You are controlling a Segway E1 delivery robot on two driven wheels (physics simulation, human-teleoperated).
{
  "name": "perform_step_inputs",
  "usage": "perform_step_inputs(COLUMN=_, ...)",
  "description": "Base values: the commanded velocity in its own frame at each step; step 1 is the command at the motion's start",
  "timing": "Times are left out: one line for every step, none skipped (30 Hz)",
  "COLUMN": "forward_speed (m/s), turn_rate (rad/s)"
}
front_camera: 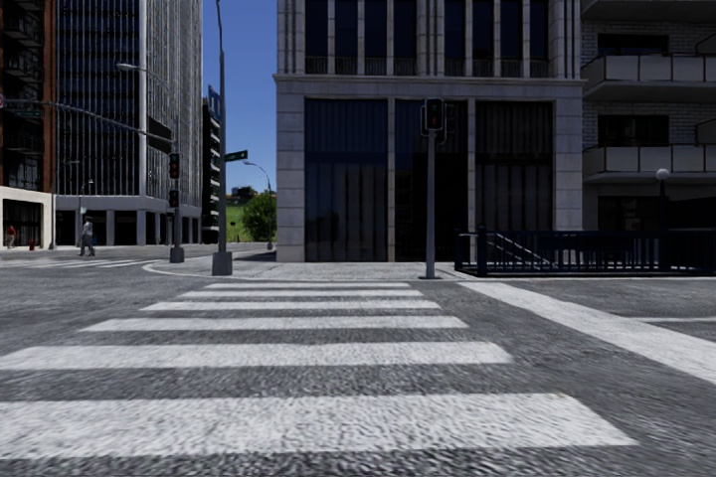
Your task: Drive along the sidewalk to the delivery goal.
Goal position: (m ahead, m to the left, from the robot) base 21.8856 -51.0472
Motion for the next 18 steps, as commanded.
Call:
perform_step_inputs(forward_speed=2.00, turn_rate=0.00)
perform_step_inputs(forward_speed=2.00, turn_rate=0.00)
perform_step_inputs(forward_speed=2.00, turn_rate=0.00)
perform_step_inputs(forward_speed=2.00, turn_rate=0.00)
perform_step_inputs(forward_speed=2.00, turn_rate=0.00)
perform_step_inputs(forward_speed=2.00, turn_rate=0.00)
perform_step_inputs(forward_speed=2.00, turn_rate=0.00)
perform_step_inputs(forward_speed=2.00, turn_rate=0.00)
perform_step_inputs(forward_speed=2.00, turn_rate=0.00)
perform_step_inputs(forward_speed=2.00, turn_rate=0.00)
perform_step_inputs(forward_speed=2.00, turn_rate=0.00)
perform_step_inputs(forward_speed=2.00, turn_rate=0.00)
perform_step_inputs(forward_speed=2.00, turn_rate=0.00)
perform_step_inputs(forward_speed=2.00, turn_rate=0.00)
perform_step_inputs(forward_speed=2.00, turn_rate=0.00)
perform_step_inputs(forward_speed=2.00, turn_rate=0.00)
perform_step_inputs(forward_speed=2.00, turn_rate=0.00)
perform_step_inputs(forward_speed=2.00, turn_rate=0.00)
